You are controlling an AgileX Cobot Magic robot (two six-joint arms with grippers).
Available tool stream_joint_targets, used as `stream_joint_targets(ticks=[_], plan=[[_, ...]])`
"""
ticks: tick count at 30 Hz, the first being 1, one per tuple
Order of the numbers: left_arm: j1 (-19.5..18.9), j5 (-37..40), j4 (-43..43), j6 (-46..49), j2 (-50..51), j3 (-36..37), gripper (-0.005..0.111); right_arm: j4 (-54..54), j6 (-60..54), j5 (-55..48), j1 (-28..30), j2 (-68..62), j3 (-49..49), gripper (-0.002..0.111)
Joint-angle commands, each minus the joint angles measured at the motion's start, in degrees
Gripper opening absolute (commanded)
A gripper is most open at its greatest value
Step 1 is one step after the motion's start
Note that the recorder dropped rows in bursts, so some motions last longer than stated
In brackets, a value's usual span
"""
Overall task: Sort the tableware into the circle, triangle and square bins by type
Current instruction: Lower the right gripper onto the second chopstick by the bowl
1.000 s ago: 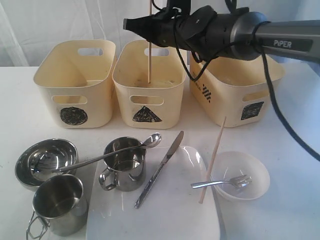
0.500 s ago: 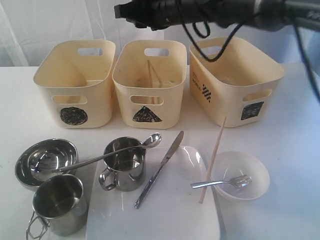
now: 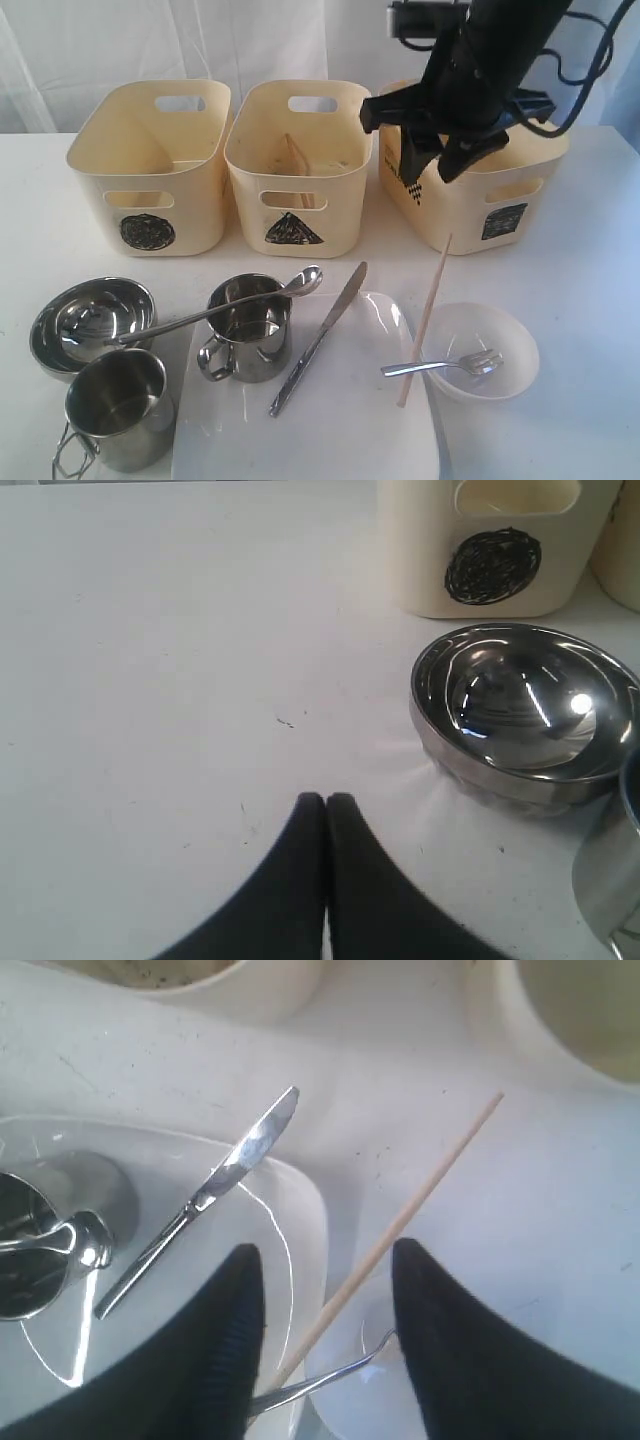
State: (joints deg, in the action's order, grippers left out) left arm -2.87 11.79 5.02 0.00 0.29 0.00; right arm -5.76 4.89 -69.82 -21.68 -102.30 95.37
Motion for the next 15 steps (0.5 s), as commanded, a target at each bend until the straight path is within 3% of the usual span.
stream_joint_targets(ticks=[1, 15], plan=[[0.2, -0.2, 0.5, 0.0, -0.3, 0.0, 0.0, -0.5, 1.2, -0.1, 0.1, -2.3, -2.9, 0.06], [0.2, -0.2, 0.5, 0.0, -0.3, 0.0, 0.0, 2.1, 7.5, -0.1, 0.1, -8.8, -4.9, 0.061]])
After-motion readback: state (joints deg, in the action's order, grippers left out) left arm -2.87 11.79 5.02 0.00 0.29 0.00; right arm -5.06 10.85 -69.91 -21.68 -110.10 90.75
